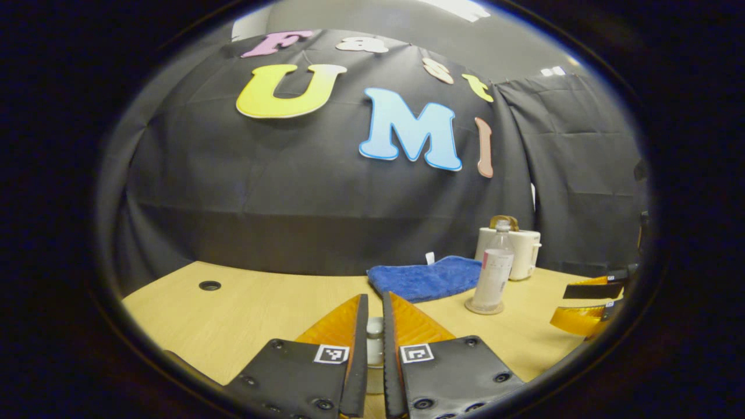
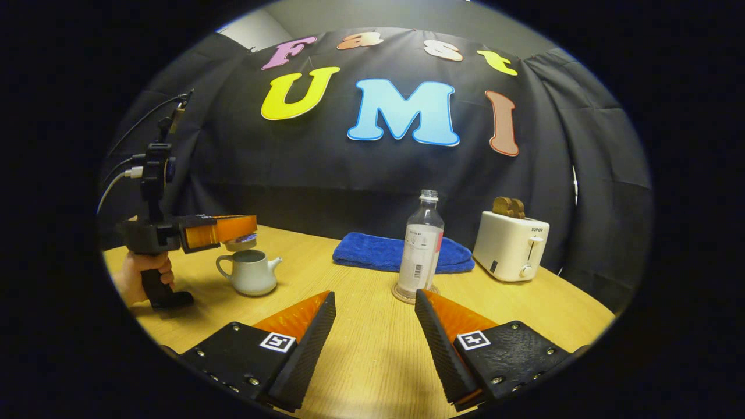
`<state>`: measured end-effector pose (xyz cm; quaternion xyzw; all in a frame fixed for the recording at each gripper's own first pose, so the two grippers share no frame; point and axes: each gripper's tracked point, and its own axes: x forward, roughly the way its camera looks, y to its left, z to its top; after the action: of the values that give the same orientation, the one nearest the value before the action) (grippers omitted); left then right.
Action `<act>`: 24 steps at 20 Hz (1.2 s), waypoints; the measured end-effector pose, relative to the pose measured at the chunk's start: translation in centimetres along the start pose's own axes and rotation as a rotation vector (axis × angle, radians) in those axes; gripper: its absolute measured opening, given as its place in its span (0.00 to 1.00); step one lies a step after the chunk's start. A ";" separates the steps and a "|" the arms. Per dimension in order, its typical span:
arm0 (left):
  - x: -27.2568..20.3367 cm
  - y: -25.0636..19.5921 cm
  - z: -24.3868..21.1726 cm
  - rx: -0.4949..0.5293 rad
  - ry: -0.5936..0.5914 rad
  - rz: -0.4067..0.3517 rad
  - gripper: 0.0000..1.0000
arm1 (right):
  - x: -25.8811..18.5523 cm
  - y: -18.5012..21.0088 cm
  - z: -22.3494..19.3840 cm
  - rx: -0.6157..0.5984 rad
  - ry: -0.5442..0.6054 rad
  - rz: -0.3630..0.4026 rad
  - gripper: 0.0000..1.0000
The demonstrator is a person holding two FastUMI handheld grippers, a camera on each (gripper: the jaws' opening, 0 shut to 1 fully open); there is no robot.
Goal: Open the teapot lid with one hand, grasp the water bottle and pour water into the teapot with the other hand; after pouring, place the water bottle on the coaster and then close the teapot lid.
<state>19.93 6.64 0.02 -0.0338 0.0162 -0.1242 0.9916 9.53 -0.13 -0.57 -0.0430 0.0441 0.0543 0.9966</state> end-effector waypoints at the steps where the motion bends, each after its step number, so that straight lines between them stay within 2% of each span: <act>1: 0.2 -0.1 -0.4 0.010 0.010 0.001 0.20 | -0.1 -0.1 0.2 0.005 -0.004 0.001 0.86; 10: 1.3 0.2 -1.1 0.069 0.010 0.051 0.19 | -0.8 0.6 0.8 0.032 -0.019 0.037 0.86; 21: 1.3 -0.3 -1.1 0.081 0.017 0.052 0.19 | -1.0 0.6 1.1 0.024 -0.032 0.041 0.86; 24: 1.4 -0.6 -1.3 0.086 0.026 0.051 0.22 | -0.9 0.9 1.1 0.016 -0.033 0.045 0.86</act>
<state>21.13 5.61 -1.32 0.0108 0.0245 -0.0998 0.9946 8.64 0.74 0.51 -0.0332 0.0289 0.0769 0.9961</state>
